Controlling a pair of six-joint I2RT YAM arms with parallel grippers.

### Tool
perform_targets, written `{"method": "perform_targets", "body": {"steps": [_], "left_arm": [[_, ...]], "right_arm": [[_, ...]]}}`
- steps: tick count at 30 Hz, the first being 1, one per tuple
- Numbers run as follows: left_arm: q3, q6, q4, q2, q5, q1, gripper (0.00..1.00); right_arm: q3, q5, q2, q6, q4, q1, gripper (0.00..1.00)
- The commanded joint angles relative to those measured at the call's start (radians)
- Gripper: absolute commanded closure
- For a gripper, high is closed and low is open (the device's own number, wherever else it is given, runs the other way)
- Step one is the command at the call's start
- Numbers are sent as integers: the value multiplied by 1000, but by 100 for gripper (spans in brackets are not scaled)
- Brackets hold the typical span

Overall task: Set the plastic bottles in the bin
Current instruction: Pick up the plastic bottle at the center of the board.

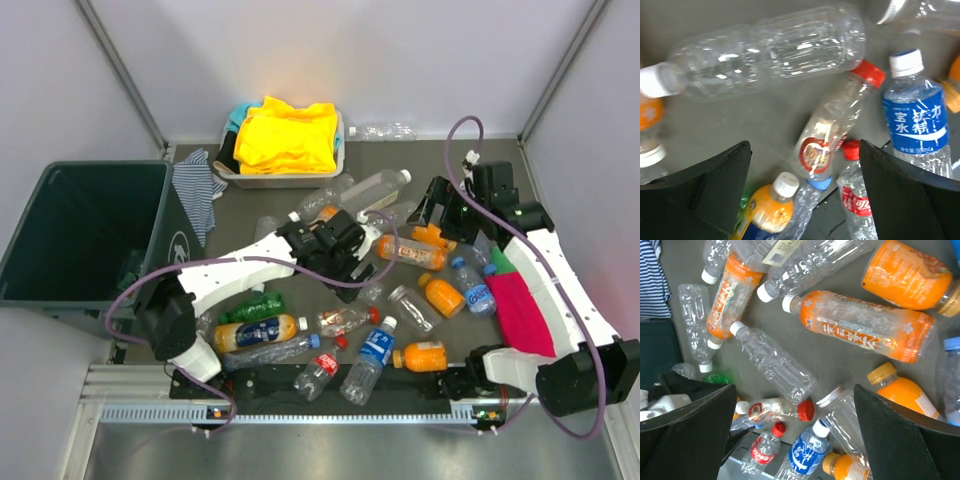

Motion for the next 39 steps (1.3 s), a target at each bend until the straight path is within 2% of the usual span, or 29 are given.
{"method": "perform_targets", "body": {"steps": [1, 10, 15, 22, 24, 25, 27, 28, 30, 33, 39], "left_arm": [[-48, -17, 92, 5, 102, -17, 9], [-177, -68, 186, 23, 72, -34, 11], [-248, -112, 264, 51, 121, -34, 20], [-311, -175, 295, 52, 73, -34, 40], [-312, -184, 287, 51, 50, -32, 49], [-312, -187, 277, 49, 37, -34, 59], [-312, -203, 271, 42, 0, -32, 71], [-309, -207, 257, 39, -23, -32, 82], [-280, -223, 232, 37, -82, -32, 92], [-230, -235, 173, 28, -167, -32, 100], [-98, -247, 30, -3, -308, -15, 100]], "right_arm": [[55, 69, -31, -16, -15, -8, 1], [158, 75, -28, -31, -159, -11, 1], [165, 89, -57, -36, -179, -8, 1], [72, 104, -115, -5, -124, -6, 1], [72, 84, -109, 2, -126, -8, 1], [74, 77, -106, 2, -124, -8, 1], [71, 78, -102, -1, -123, -6, 1], [72, 81, -99, -7, -126, -8, 1], [85, 83, -88, -10, -133, -8, 1], [85, 81, -85, -8, -126, -8, 1], [91, 80, -79, -1, -106, -8, 1]]}}
